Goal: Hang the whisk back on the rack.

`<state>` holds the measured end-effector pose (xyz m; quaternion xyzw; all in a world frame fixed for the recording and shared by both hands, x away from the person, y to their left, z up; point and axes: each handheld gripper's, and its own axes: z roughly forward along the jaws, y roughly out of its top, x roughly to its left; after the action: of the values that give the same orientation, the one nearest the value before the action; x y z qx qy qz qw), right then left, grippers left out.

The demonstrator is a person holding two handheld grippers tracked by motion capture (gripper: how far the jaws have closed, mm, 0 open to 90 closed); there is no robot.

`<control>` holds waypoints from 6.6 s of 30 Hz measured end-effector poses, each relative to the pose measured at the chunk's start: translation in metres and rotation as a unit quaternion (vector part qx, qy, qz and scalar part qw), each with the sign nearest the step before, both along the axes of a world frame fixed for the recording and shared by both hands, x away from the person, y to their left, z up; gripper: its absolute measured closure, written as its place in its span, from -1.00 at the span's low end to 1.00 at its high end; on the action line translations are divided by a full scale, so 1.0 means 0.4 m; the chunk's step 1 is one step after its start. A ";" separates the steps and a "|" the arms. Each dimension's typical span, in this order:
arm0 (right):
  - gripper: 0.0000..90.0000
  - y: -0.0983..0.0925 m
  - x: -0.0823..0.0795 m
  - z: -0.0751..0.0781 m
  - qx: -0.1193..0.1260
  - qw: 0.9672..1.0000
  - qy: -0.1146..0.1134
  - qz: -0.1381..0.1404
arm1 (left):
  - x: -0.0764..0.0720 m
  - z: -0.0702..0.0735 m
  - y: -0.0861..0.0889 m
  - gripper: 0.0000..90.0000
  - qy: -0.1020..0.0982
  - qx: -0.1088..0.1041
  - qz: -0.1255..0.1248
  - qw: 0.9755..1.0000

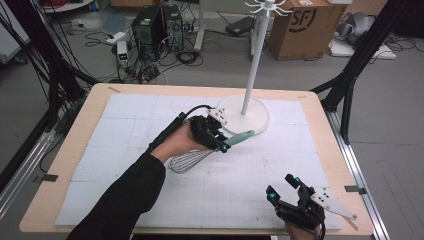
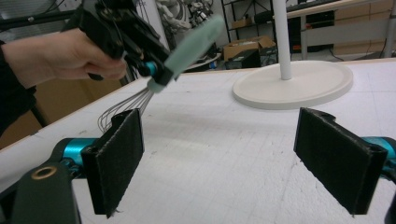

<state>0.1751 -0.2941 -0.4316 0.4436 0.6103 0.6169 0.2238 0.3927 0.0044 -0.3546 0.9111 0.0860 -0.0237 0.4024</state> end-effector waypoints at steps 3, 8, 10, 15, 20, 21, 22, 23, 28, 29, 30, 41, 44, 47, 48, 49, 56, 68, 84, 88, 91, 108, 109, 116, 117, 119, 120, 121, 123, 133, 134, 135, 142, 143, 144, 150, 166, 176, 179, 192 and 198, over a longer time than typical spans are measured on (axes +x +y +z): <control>-0.67 -0.001 0.000 -0.001 0.000 1.000 0.001 -0.002 | 0.009 0.021 0.022 0.54 0.002 -0.032 0.009 0.999; -0.67 -0.001 0.001 -0.002 -0.001 1.000 0.002 -0.002 | 0.029 0.056 0.067 0.54 -0.005 -0.078 0.029 0.996; -0.67 -0.001 0.001 -0.003 -0.003 1.000 0.002 -0.002 | 0.032 0.071 0.075 0.54 -0.007 -0.090 0.030 0.995; -0.67 0.001 0.005 -0.006 -0.005 1.000 0.006 -0.003 | 0.031 0.114 0.078 0.54 -0.011 -0.116 0.023 0.993; -0.67 0.000 0.005 -0.007 -0.003 1.000 0.012 -0.004 | 0.035 0.163 0.080 0.54 -0.003 -0.158 0.015 0.987; -0.67 0.000 0.006 -0.008 -0.002 1.000 0.011 -0.006 | 0.036 0.171 0.081 0.54 -0.001 -0.164 0.014 0.986; -0.67 -0.001 0.007 -0.008 -0.002 1.000 0.011 -0.006 | 0.037 0.178 0.081 0.54 -0.002 -0.166 0.013 0.986; -0.67 -0.003 0.008 -0.009 -0.003 1.000 0.010 -0.005 | 0.039 0.190 0.081 0.54 -0.004 -0.174 0.015 0.985; -0.67 -0.007 0.009 -0.010 0.002 1.000 0.013 -0.007 | 0.047 0.218 0.080 0.54 -0.009 -0.178 0.017 0.984; -0.67 -0.008 0.010 -0.010 0.002 1.000 0.012 -0.007 | 0.049 0.226 0.080 0.54 -0.011 -0.180 0.018 0.983; -0.67 -0.008 0.010 -0.010 0.004 1.000 0.013 -0.009 | 0.054 0.242 0.080 0.54 -0.014 -0.184 0.022 0.983; -0.67 -0.016 0.013 -0.011 0.013 1.000 0.013 -0.011 | 0.099 0.304 0.103 0.54 -0.018 -0.206 0.039 0.978; -0.67 -0.018 0.013 -0.011 0.014 1.000 0.015 -0.009 | 0.116 0.323 0.109 0.54 -0.022 -0.208 0.045 0.977; -0.67 -0.019 0.014 -0.012 0.017 1.000 0.014 -0.009 | 0.132 0.344 0.112 0.54 -0.028 -0.208 0.052 0.976; -0.67 -0.019 0.014 -0.012 0.019 1.000 0.015 -0.011 | 0.136 0.350 0.113 0.54 -0.028 -0.212 0.055 0.975; -0.67 -0.019 0.014 -0.012 0.019 1.000 0.015 -0.011 | 0.142 0.356 0.113 0.54 -0.028 -0.215 0.057 0.974; -0.67 -0.025 0.014 -0.009 0.026 1.000 0.012 -0.007 | 0.182 0.385 0.112 0.54 -0.036 -0.232 0.075 0.969; -0.67 -0.041 0.019 -0.012 0.042 0.999 0.014 -0.013 | 0.255 0.416 0.093 0.54 -0.037 -0.229 0.090 0.969; -0.67 -0.049 0.026 -0.014 0.047 0.999 0.017 -0.018 | 0.313 0.420 0.064 0.53 -0.047 -0.212 0.103 0.971; -0.67 -0.051 0.027 -0.014 0.050 0.998 0.017 -0.018 | 0.317 0.420 0.058 0.54 -0.048 -0.210 0.107 0.971; -0.67 -0.053 0.028 -0.014 0.050 0.998 0.016 -0.021 | 0.318 0.425 0.051 0.54 -0.052 -0.211 0.106 0.970; -0.67 -0.063 0.026 -0.013 0.063 0.998 0.017 -0.025 | 0.324 0.450 0.005 0.53 -0.058 -0.201 0.106 0.972; -0.67 -0.064 0.026 -0.013 0.064 0.997 0.017 -0.025 | 0.326 0.449 0.001 0.53 -0.058 -0.198 0.105 0.973; -0.67 -0.071 0.027 -0.014 0.071 0.997 0.020 -0.029 | 0.340 0.444 -0.018 0.53 -0.060 -0.192 0.116 0.973; -0.67 -0.072 0.027 -0.015 0.071 0.997 0.019 -0.030 | 0.341 0.444 -0.018 0.53 -0.059 -0.193 0.116 0.973; -0.67 -0.073 0.028 -0.015 0.074 0.997 0.022 -0.030 | 0.341 0.444 -0.017 0.53 -0.061 -0.192 0.120 0.972; -0.67 -0.073 0.028 -0.015 0.074 0.997 0.022 -0.030 | 0.341 0.444 -0.016 0.53 -0.063 -0.189 0.122 0.972; -0.67 -0.074 0.029 -0.015 0.074 0.997 0.020 -0.029 | 0.341 0.445 -0.014 0.53 -0.064 -0.187 0.126 0.972; -0.67 -0.074 0.028 -0.015 0.076 0.996 0.021 -0.029 | 0.339 0.447 -0.012 0.53 -0.067 -0.185 0.133 0.971; -0.67 -0.075 0.023 -0.012 0.083 0.996 0.020 -0.030 | 0.328 0.453 -0.026 0.53 -0.074 -0.166 0.160 0.970; -0.67 -0.076 0.024 -0.013 0.083 0.996 0.017 -0.031 | 0.330 0.452 -0.025 0.53 -0.074 -0.163 0.167 0.970; -0.67 -0.077 0.023 -0.013 0.081 0.996 0.019 -0.031 | 0.332 0.452 -0.024 0.53 -0.072 -0.163 0.172 0.969; -0.67 -0.082 0.022 -0.014 0.086 0.995 0.020 -0.037 | 0.352 0.452 -0.014 0.53 -0.068 -0.168 0.192 0.965; -0.67 -0.083 0.022 -0.014 0.088 0.995 0.023 -0.038 | 0.354 0.449 -0.018 0.53 -0.068 -0.166 0.190 0.965; -0.67 -0.085 0.023 -0.014 0.085 0.995 0.022 -0.038 | 0.354 0.447 -0.022 0.53 -0.069 -0.161 0.187 0.967; -0.67 -0.087 0.026 -0.017 0.087 0.995 0.028 -0.042 | 0.362 0.433 -0.044 0.53 -0.063 -0.166 0.178 0.968; -0.67 -0.089 0.028 -0.021 0.085 0.995 0.030 -0.042 | 0.360 0.379 -0.029 -0.11 -0.035 -0.195 0.152 0.968; -0.67 -0.077 0.025 -0.018 0.079 0.996 0.028 -0.036 | 0.277 0.326 0.042 -0.38 -0.041 -0.191 0.148 0.970; -0.67 -0.076 0.026 -0.019 0.077 0.996 0.027 -0.032 | 0.242 0.306 0.081 -0.44 -0.048 -0.198 0.151 0.967; -0.67 -0.060 0.023 -0.017 0.062 0.997 0.026 -0.027 | 0.090 0.221 0.223 -0.44 -0.054 -0.229 0.155 0.959; -0.67 -0.055 0.021 -0.018 0.050 0.998 0.026 -0.030 | 0.028 0.182 0.272 -0.44 -0.053 -0.246 0.159 0.954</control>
<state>0.1833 -0.3160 -0.4389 0.4885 0.5703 0.6281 0.2040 0.4038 0.1130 -0.2816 0.7580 0.2000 0.0688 0.6170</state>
